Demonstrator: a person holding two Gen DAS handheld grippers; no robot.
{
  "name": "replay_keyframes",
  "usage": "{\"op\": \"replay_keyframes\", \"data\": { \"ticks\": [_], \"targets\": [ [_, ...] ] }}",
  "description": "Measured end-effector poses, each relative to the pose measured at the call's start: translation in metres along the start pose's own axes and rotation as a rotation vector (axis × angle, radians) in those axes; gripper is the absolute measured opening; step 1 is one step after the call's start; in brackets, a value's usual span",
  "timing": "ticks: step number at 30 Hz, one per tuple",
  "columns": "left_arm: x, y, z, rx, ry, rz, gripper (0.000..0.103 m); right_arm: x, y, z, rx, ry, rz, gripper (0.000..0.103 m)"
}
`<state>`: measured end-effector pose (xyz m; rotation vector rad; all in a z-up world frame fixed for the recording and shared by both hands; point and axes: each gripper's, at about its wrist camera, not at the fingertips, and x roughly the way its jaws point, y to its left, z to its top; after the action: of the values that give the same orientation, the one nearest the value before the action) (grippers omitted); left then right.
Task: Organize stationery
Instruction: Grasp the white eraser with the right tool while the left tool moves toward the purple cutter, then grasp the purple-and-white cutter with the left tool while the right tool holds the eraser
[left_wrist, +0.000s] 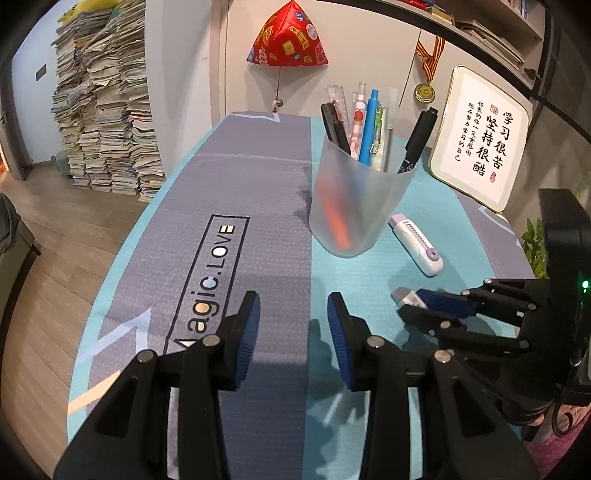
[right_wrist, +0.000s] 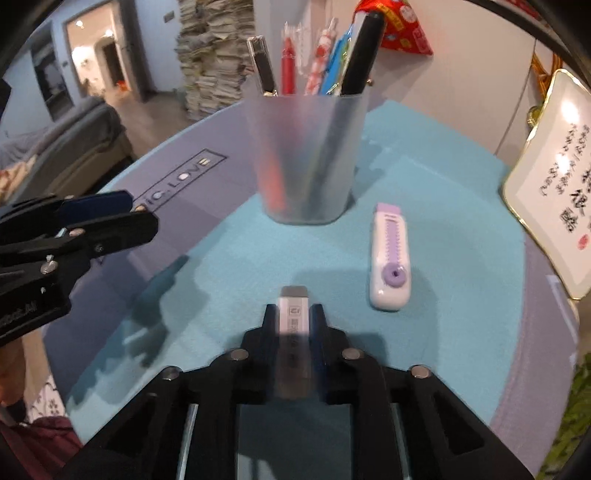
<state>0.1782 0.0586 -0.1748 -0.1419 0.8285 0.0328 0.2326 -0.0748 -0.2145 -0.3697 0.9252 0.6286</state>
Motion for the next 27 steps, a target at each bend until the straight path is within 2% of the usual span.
{"op": "replay_keyframes", "data": {
  "ticks": [3, 6, 10, 12, 14, 18, 21, 25, 27],
  "targets": [
    [0.002, -0.006, 0.001, 0.011, 0.01, -0.011, 0.036, -0.012, -0.006, -0.007, 0.049, -0.025, 0.011, 0.017],
    [0.006, -0.022, 0.003, 0.037, 0.03, -0.04, 0.038, -0.039, -0.024, -0.018, 0.144, -0.105, 0.014, 0.017],
    [0.012, -0.059, 0.008, 0.108, 0.024, -0.085, 0.052, -0.069, -0.062, -0.039, 0.279, -0.193, -0.052, 0.017],
    [0.017, -0.08, 0.014, 0.149, 0.013, -0.088, 0.053, -0.076, -0.079, -0.05, 0.336, -0.207, -0.091, 0.017],
    [0.026, -0.099, 0.021, 0.184, 0.012, -0.088, 0.054, -0.079, -0.091, -0.061, 0.391, -0.208, -0.093, 0.017],
    [0.052, -0.127, 0.03, 0.234, 0.02, -0.031, 0.055, -0.087, -0.114, -0.078, 0.466, -0.217, -0.102, 0.017],
    [0.063, -0.135, 0.032, 0.245, 0.017, 0.007, 0.055, -0.099, -0.122, -0.093, 0.496, -0.243, -0.105, 0.017],
    [0.075, -0.14, 0.032, 0.258, 0.025, 0.053, 0.054, -0.113, -0.124, -0.095, 0.509, -0.276, -0.099, 0.017],
    [0.085, -0.139, 0.032, 0.253, 0.065, 0.06, 0.044, -0.116, -0.124, -0.096, 0.508, -0.289, -0.089, 0.017]
  ]
}}
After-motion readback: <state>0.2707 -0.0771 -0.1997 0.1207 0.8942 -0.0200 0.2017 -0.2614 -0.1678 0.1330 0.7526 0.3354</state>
